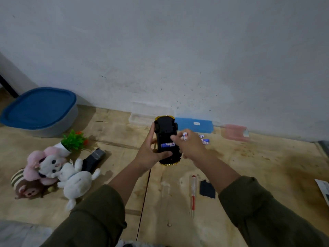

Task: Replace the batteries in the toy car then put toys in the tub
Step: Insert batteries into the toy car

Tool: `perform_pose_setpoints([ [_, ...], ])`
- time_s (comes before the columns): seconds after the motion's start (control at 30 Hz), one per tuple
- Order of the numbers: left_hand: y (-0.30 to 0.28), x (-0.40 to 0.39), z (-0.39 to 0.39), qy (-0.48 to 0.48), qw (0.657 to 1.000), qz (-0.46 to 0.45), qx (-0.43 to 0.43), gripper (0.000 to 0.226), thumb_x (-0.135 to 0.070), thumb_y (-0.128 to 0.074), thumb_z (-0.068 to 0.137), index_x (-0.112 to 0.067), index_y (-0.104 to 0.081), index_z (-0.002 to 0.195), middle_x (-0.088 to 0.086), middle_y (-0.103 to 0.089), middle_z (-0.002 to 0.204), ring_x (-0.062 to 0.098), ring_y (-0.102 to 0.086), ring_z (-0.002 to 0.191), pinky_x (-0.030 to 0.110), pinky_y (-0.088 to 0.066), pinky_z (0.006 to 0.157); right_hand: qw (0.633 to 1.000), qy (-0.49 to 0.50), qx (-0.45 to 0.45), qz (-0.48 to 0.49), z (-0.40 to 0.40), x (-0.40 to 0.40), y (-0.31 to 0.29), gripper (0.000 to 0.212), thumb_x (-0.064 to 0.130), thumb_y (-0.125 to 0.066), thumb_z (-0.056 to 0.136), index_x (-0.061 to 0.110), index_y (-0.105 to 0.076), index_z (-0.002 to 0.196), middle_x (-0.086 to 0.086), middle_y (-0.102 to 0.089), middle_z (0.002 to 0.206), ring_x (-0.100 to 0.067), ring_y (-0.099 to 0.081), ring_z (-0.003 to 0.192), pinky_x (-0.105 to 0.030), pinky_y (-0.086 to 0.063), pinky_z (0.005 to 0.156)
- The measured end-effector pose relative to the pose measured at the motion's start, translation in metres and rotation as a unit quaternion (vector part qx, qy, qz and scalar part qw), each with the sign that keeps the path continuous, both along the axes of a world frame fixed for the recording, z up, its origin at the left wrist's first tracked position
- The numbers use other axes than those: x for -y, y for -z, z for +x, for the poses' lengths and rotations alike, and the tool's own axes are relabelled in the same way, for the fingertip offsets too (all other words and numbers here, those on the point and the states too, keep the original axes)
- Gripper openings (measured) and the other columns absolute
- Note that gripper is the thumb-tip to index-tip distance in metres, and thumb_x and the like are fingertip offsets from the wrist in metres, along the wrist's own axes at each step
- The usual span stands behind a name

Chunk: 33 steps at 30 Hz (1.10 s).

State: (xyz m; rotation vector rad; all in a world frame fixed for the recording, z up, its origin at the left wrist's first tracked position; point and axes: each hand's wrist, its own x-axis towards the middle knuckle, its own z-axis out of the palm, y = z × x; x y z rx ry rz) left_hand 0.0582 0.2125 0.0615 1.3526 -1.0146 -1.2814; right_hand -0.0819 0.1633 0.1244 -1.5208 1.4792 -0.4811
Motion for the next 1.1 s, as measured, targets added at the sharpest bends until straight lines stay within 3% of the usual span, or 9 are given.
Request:
perform_pose_setpoints([
  [0.2,0.003,0.001,-0.005,-0.013,0.999,-0.032,0.028,0.112,-0.007,-0.08,0.074,-0.056,-0.008,0.143,0.0,-0.042,0.143,0.009,-0.065,0.107,0.035,-0.054,0.091,0.995,0.042,0.014,0.089,-0.001,-0.024,0.003,0.028,0.021,-0.055,0.093,0.018,-0.06,0.12,-0.001,-0.052,0.074,-0.011,-0.038,0.052,-0.019,-0.029,0.037],
  [0.33,0.002,0.0,-0.008,0.002,0.998,-0.044,0.045,0.111,-0.002,-0.077,0.075,-0.061,-0.008,0.139,-0.007,-0.046,0.134,0.014,-0.063,0.109,0.035,-0.053,0.091,0.973,0.137,0.082,0.168,0.001,-0.025,0.001,0.017,0.019,-0.056,0.092,0.011,-0.06,0.106,-0.006,-0.046,0.068,-0.014,-0.033,0.052,-0.025,-0.026,0.044],
  [0.43,0.001,-0.002,-0.01,0.022,0.997,-0.038,0.058,0.111,0.001,-0.075,0.077,-0.062,-0.006,0.139,-0.02,-0.048,0.121,0.013,-0.065,0.104,0.039,-0.054,0.09,0.951,0.187,0.128,0.212,0.002,-0.025,0.002,0.015,0.019,-0.056,0.092,0.006,-0.055,0.1,-0.005,-0.042,0.063,-0.011,-0.028,0.047,-0.021,-0.025,0.039],
  [0.57,0.002,-0.004,-0.007,0.029,0.998,-0.03,0.037,0.11,0.001,-0.073,0.078,-0.059,-0.005,0.14,-0.006,-0.051,0.13,0.009,-0.062,0.109,0.032,-0.054,0.09,0.94,0.206,0.163,0.217,-0.002,-0.027,0.002,0.014,0.019,-0.057,0.092,0.008,-0.055,0.1,-0.003,-0.041,0.061,-0.01,-0.029,0.046,-0.02,-0.026,0.037],
  [0.67,0.0,-0.005,0.0,0.028,0.999,-0.026,0.01,0.108,0.0,-0.074,0.078,-0.062,-0.007,0.136,-0.003,-0.052,0.133,0.019,-0.053,0.123,0.026,-0.053,0.088,0.973,0.116,0.146,0.133,-0.012,-0.029,-0.002,0.01,0.023,-0.061,0.09,0.013,-0.059,0.092,0.0,-0.045,0.063,-0.01,-0.036,0.049,-0.019,-0.03,0.041],
  [0.73,-0.002,-0.005,0.0,0.048,0.999,-0.016,-0.005,0.108,-0.002,-0.076,0.076,-0.061,-0.01,0.137,-0.005,-0.054,0.129,0.02,-0.051,0.125,0.029,-0.054,0.089,1.0,-0.004,0.013,-0.023,-0.016,-0.03,0.0,0.013,0.025,-0.064,0.087,0.017,-0.061,0.097,0.001,-0.058,0.081,-0.014,-0.054,0.07,-0.022,-0.043,0.057],
  [0.8,-0.004,-0.006,-0.004,0.069,0.998,-0.004,-0.012,0.109,-0.013,-0.082,0.069,-0.061,-0.014,0.14,0.002,-0.055,0.129,0.022,-0.051,0.125,0.037,-0.054,0.091,0.985,-0.059,-0.085,-0.134,-0.017,-0.03,0.004,0.023,0.025,-0.066,0.085,0.022,-0.061,0.107,0.0,-0.06,0.102,-0.017,-0.057,0.094,-0.028,-0.049,0.076],
  [0.93,-0.005,-0.007,-0.004,0.081,0.996,0.015,-0.029,0.114,-0.032,-0.089,0.056,-0.065,-0.016,0.137,0.005,-0.053,0.135,0.025,-0.049,0.128,0.049,-0.05,0.096,0.968,-0.073,-0.149,-0.19,-0.023,-0.028,0.01,0.026,0.031,-0.064,0.086,0.022,-0.062,0.111,-0.003,-0.055,0.106,-0.019,-0.054,0.097,-0.034,-0.048,0.083],
  [1.1,-0.004,-0.011,-0.005,0.109,0.994,-0.001,0.02,0.113,-0.033,-0.087,0.062,-0.062,-0.01,0.14,-0.006,-0.049,0.141,0.02,-0.047,0.13,0.05,-0.045,0.102,0.966,-0.082,-0.111,-0.217,-0.03,-0.028,0.015,0.022,0.035,-0.066,0.084,0.018,-0.064,0.098,0.003,-0.049,0.094,-0.017,-0.053,0.091,-0.033,-0.047,0.077],
])
